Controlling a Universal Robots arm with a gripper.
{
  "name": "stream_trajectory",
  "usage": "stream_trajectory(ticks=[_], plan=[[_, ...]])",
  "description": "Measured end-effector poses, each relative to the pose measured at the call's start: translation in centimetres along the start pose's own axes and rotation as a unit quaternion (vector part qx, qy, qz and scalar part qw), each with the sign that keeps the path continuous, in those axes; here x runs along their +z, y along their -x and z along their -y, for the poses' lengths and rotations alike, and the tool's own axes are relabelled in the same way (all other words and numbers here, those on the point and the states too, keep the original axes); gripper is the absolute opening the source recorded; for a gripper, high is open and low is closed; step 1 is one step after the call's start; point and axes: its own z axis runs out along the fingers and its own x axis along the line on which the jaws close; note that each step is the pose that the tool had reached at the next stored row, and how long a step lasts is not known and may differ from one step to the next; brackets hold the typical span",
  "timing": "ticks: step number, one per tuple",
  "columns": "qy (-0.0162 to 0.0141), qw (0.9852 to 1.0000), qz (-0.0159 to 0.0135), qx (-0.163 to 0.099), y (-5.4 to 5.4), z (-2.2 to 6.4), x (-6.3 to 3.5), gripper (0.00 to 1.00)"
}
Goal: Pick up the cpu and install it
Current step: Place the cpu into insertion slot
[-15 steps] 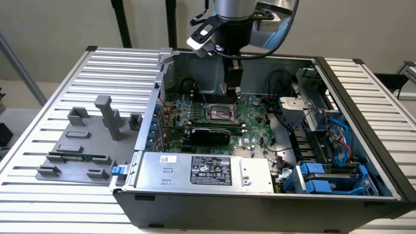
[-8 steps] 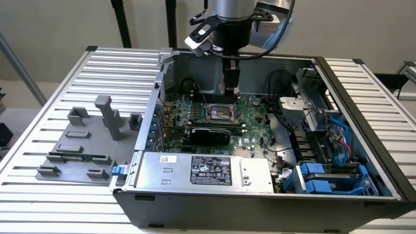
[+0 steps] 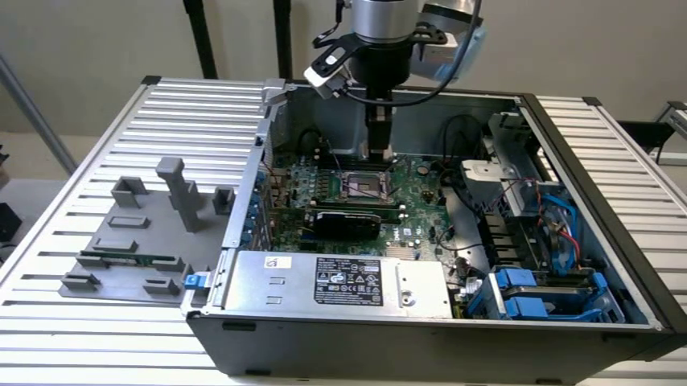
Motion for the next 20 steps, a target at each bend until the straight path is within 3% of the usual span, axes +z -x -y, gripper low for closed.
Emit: stream_trajectory(ticks=[20], plan=[[0.0000,1.0000,-0.0008,0.001,-0.6,0.34,3.61,0.55]])
